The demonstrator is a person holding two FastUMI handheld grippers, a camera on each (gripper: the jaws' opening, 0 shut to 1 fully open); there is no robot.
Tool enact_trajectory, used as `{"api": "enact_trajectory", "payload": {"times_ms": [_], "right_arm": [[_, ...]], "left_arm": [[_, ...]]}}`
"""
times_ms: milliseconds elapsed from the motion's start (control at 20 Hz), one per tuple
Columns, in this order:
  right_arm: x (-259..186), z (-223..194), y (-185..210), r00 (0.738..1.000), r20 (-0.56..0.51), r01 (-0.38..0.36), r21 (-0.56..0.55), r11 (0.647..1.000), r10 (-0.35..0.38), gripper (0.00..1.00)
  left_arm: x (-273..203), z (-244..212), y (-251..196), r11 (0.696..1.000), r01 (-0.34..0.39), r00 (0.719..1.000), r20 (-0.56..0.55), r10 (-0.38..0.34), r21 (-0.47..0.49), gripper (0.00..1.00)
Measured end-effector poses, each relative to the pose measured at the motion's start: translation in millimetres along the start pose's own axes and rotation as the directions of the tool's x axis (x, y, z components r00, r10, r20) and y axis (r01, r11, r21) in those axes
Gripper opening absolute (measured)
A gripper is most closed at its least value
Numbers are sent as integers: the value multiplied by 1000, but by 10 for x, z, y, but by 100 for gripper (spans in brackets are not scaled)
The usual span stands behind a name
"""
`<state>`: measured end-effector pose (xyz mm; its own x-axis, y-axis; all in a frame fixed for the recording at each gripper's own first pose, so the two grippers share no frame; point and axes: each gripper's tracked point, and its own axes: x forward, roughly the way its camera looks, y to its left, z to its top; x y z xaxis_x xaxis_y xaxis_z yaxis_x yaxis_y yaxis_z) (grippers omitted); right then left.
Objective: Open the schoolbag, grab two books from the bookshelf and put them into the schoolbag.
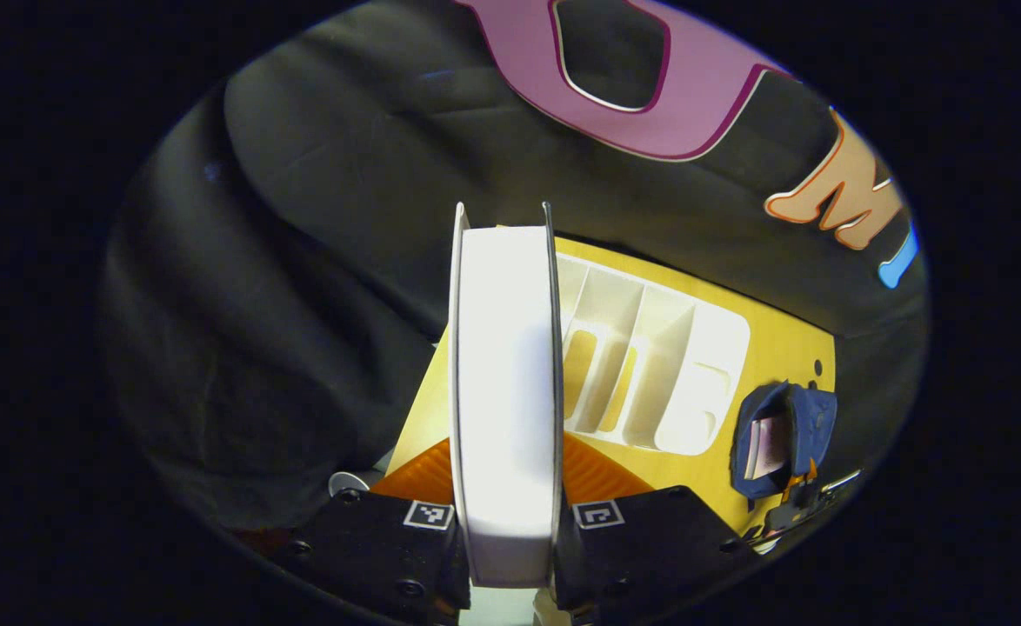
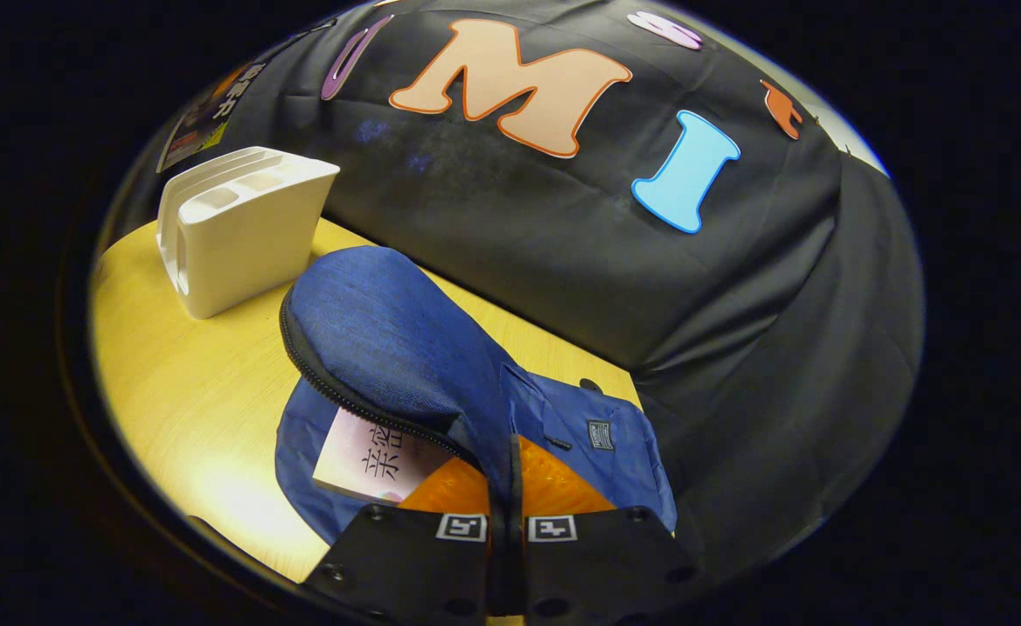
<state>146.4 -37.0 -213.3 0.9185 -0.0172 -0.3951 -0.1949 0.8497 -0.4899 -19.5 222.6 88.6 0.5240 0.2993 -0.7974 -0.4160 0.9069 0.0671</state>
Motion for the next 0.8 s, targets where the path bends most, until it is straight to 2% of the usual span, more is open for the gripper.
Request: {"api": "enact_trajectory", "payload": {"times_ms": [100, 200, 300, 450, 600, 650, 800], "right_arm": [[-7, -2, 4, 1000, 1, -3, 3, 1000, 3, 4], [-15, -12, -3, 1000, 1, -8, 9, 1000, 8, 6], [-13, -16, -6, 1000, 1, -12, 21, 1000, 12, 4], [-19, -21, -10, 1000, -1, -19, 40, 999, 20, 4], [-38, -23, -23, 1000, -3, -20, 59, 998, 20, 4], [-43, -16, -26, 1000, -3, -19, 67, 998, 19, 6], [-63, -17, -35, 1000, -5, -19, 91, 996, 19, 4]], "left_arm": [[-191, -11, -130, 999, 42, 998, 38, -41, -22, 35], [-359, -53, -316, 995, 94, 993, 76, -93, -16, 35], [-532, -140, -579, 986, 167, 981, 102, -166, -3, 35], [-709, -246, -1033, 960, 279, 948, 149, -280, 27, 35], [-813, -436, -1403, 931, 359, 914, 177, -365, 68, 35], [-840, -502, -1536, 919, 386, 901, 180, -395, 85, 36], [-871, -711, -1896, 874, 476, 855, 177, -487, 100, 35]]}}
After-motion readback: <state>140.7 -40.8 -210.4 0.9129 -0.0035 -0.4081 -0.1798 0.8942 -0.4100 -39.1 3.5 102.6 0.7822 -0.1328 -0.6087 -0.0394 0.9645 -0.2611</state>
